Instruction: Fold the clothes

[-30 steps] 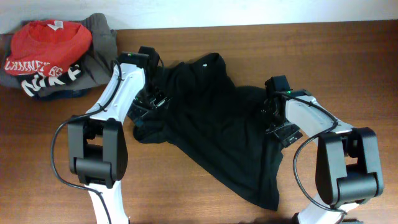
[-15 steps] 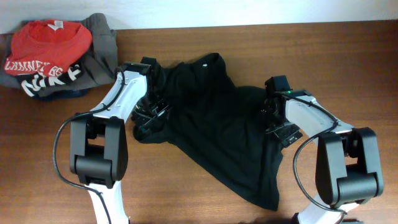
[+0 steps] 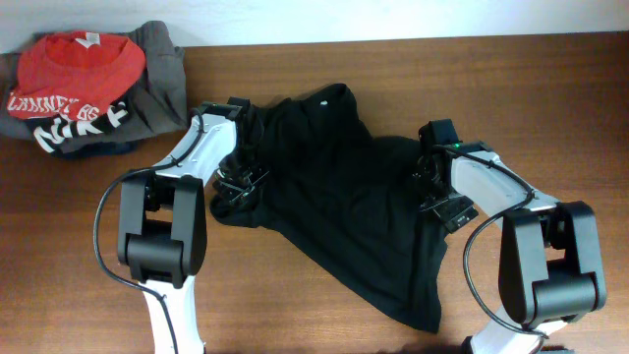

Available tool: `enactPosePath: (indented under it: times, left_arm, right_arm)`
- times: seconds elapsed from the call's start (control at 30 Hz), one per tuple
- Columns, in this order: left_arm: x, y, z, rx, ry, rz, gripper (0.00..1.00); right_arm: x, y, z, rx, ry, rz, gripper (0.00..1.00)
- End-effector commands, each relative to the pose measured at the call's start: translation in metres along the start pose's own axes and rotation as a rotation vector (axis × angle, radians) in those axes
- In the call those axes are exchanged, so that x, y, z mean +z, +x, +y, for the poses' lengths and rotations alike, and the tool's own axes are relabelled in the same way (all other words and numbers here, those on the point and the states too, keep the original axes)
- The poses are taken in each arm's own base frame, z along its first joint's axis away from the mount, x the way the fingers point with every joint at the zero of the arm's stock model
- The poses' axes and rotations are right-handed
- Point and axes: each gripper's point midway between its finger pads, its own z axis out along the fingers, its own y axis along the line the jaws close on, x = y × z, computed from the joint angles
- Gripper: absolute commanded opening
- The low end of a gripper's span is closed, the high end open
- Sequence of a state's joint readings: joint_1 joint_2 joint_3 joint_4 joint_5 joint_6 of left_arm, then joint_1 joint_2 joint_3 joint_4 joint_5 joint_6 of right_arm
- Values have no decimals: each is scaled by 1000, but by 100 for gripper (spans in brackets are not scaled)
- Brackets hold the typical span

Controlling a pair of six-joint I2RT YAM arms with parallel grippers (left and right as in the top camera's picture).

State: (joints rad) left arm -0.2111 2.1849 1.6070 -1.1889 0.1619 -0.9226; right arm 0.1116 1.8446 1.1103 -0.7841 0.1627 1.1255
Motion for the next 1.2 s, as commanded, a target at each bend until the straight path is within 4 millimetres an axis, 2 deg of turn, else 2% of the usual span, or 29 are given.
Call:
enactPosePath:
  times: [0.0,0.2,0.4,0.47,0.6,0.87,1.0,1.07,1.13,1.17]
  left_arm:
    - [3,4,2,7,-8,24,20]
    - [-5,3,7,52,-35,17,1]
    - [-34,-6,28,50,-164,-59,1]
    - [-37,-4,31,49,-177,-52,1]
    - [-42,-1,52,48,-278,-57,1]
    - [-56,15,91,52,-462,-2,1]
    - [-58,15,93,84,-473,-3,1]
    - [-58,13,93,85,-474,-13,4]
    - [-60,7,95,91,-491,-43,20]
    - [-60,5,96,94,-500,-57,24]
  right_arm:
    - [-1,-3,-2,13,2,-5,99]
    - [-1,-4,-2,13,2,-5,99]
    - [-1,-4,-2,13,1,-6,99]
    - [-1,-4,-2,13,1,-6,99]
    - [-1,-4,-2,13,1,-6,99]
    - [-1,-4,-2,13,1,-6,99]
    - [-1,-4,-2,13,1,-6,99]
    - [-1,-4,-2,13,1,-6,99]
    - [-1,-4,-2,13,1,-7,99]
    - [-1,-4,-2,13,1,-7,99]
